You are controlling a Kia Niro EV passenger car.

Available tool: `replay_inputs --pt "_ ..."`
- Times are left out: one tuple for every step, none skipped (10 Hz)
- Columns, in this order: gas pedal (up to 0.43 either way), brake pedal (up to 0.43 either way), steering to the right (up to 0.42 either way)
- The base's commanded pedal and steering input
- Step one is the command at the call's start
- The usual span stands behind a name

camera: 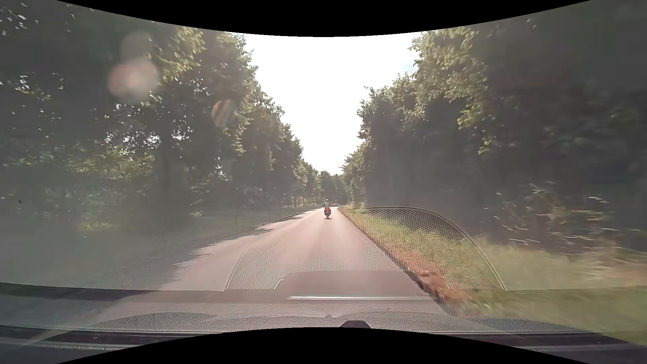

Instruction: Follow the waypoints while adhering to traffic rules and regulations

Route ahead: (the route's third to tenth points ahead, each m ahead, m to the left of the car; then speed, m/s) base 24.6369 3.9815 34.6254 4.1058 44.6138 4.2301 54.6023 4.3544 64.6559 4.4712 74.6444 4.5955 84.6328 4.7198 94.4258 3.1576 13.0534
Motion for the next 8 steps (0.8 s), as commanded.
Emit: replay_inputs --pt "0.138 0.0 0.0" --pt "0.138 0.0 -0.001" --pt "0.138 0.0 -0.004" --pt "0.138 0.0 -0.005" --pt "0.15 0.0 -0.005" --pt "0.15 0.0 -0.005" --pt "0.15 0.0 -0.005" --pt "0.15 0.0 -0.005"
